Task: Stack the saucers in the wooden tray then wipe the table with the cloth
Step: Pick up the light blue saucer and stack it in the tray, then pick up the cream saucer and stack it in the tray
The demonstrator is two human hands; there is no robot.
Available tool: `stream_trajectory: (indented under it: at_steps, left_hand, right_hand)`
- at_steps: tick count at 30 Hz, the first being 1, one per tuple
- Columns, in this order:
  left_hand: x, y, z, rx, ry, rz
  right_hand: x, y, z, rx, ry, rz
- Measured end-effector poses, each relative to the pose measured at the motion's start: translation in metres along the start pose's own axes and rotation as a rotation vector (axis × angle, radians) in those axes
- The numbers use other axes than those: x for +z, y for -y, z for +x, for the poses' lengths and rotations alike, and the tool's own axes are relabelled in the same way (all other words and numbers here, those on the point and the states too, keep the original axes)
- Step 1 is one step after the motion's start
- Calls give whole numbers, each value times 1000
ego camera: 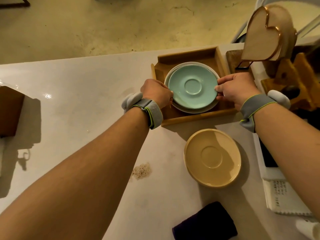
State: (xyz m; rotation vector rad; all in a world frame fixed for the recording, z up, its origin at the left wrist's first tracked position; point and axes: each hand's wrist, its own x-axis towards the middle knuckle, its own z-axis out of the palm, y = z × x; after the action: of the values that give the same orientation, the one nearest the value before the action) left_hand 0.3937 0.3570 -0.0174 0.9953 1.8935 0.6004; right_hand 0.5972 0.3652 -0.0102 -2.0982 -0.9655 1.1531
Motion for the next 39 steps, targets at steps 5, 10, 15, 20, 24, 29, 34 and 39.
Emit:
stream_trajectory:
  at_steps: [5, 10, 15, 20, 24, 29, 34, 39]
  left_hand:
    - [2, 3, 2, 30, -15, 30]
    - [-1, 3, -3, 74, -28, 63]
    - [-13, 14, -25, 135, 8, -15]
    - [-20, 37, -59, 201, 95, 37]
    - [-14, 59, -87, 176, 198, 67]
    - [3, 82, -113, 132, 247, 75]
    - [22, 95, -130, 57, 286, 67]
    - [28, 99, -137, 2, 254, 38]
  right_hand:
    - [1, -3, 1, -33, -22, -29]
    - [0, -4, -3, -60, -17, -45]
    - [-4, -11, -12, -118, -21, -83]
    - [-15, -26, -31, -200, -57, -157]
    - [-25, -46, -55, -259, -78, -247]
    - [-33, -79, -79, -262, -66, -396]
    - [-43, -107, -94, -222, -29, -566]
    - [-50, -117, -99, -173, 39, -647]
